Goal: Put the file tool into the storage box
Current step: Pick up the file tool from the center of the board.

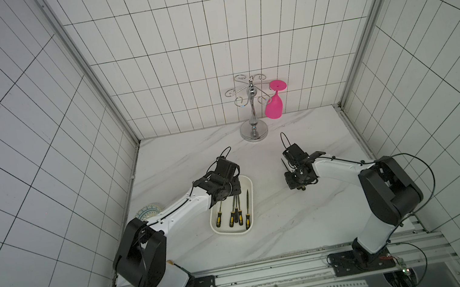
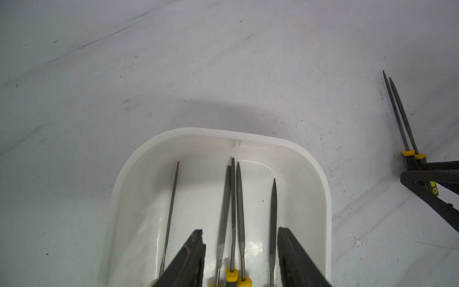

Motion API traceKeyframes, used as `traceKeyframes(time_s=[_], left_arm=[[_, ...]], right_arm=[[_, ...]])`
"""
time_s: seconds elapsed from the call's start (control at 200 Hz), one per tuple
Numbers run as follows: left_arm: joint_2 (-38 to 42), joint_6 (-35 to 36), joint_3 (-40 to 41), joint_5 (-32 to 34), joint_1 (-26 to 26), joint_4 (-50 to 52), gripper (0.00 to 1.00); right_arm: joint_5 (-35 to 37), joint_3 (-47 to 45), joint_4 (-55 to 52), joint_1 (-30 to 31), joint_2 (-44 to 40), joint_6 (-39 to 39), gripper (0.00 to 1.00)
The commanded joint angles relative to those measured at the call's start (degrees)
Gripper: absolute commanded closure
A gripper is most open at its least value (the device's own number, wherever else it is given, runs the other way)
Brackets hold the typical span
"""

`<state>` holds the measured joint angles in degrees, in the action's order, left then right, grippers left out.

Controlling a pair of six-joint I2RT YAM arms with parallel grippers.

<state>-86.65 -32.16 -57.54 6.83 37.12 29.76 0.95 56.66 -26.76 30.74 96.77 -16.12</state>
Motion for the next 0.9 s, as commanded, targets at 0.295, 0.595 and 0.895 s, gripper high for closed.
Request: traceKeyframes(time_s=[0.295,0.595,0.895], left_arm=[[2.25,-0.46,-0.72,-1.70,0.13,-2.46,0.49],[6.14,-1.75,-1.45,-10.46,-0.20,-11.30,0.45],[4.15,-2.71,-1.83,-14.82,-0.17,-17.78,0.44]], right_arm=[[-3.10,-1.20,0.41,-0.37,2.72,-0.84,0.85],[-17.04,-1.38,5.24,0.01,-7.28,-2.90,1.00],[-30.78,2.96,6.55,5.22,-11.43,-1.10,1.00]])
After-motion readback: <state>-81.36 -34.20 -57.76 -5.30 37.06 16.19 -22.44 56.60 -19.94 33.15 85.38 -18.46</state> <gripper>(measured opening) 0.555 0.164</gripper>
